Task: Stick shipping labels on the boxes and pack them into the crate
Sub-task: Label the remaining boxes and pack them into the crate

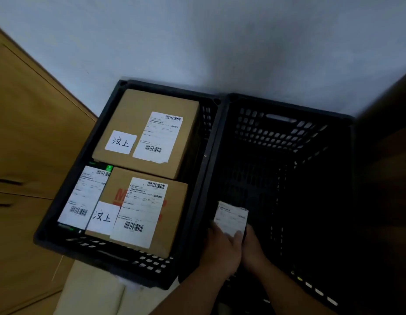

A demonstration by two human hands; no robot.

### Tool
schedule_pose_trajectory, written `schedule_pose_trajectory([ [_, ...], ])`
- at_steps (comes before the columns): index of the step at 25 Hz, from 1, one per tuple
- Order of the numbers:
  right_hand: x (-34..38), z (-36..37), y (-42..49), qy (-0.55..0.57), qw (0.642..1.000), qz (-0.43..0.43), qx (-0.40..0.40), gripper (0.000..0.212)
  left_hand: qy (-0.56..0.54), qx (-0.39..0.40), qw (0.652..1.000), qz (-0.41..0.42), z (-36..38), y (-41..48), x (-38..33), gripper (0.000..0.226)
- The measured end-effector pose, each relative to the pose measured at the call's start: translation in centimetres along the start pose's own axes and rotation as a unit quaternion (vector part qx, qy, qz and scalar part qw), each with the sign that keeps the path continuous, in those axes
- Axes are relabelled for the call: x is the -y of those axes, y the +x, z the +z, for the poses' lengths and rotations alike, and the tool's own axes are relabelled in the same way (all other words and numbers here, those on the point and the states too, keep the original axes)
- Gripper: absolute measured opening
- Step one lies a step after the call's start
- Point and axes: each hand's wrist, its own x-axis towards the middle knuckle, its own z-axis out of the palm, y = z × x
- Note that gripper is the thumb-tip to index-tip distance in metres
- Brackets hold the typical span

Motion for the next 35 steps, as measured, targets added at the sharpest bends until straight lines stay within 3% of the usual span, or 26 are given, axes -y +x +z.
schedule_pose_trajectory([
  [5, -2.8, 1.6, 3.5, 0.031, 0.997, 0.075, 0.022, 0.025, -0.072, 0.031, 0.994, -0.081, 0.9, 3.0, 1.6, 0.089],
  [8, -3.7, 2.0, 4.9, 0.051, 0.991, 0.121, -0.010, 0.041, -0.071, 0.013, 0.992, -0.100, 1.6, 3.4, 1.5, 0.087],
  [11, -4.5, 2.5, 5.6, 0.103, 0.982, 0.153, -0.046, 0.037, -0.010, -0.015, 0.995, -0.096, 2.4, 3.4, 1.7, 0.077],
  [16, -4.7, 2.4, 6.4, 0.163, 0.962, 0.203, -0.077, 0.051, 0.018, -0.009, 0.997, -0.080, 2.1, 3.8, 1.9, 0.065],
  [19, -4.5, 1.7, 6.0, 0.108, 0.970, 0.206, -0.069, 0.047, 0.062, 0.020, 0.995, -0.081, 2.3, 3.9, 1.9, 0.056],
  [23, -3.1, 0.3, 4.0, 0.020, 0.984, 0.173, 0.036, 0.025, 0.098, 0.035, 0.993, -0.058, 1.9, 2.3, 1.1, 0.050],
  [25, -1.0, -0.9, 2.6, -0.031, 0.988, 0.144, 0.050, 0.022, 0.116, 0.024, 0.993, -0.024, 1.1, 0.8, 0.4, 0.049],
  [29, 3.7, -4.4, -3.3, -0.166, 0.983, 0.056, 0.047, 0.051, 0.101, 0.017, 0.994, 0.030, -1.4, -4.8, -2.1, 0.042],
  [35, 13.2, -14.8, -18.1, -0.160, 0.985, 0.055, -0.038, 0.067, 0.209, -0.015, 0.967, 0.143, -3.8, -16.4, -10.4, 0.048],
])
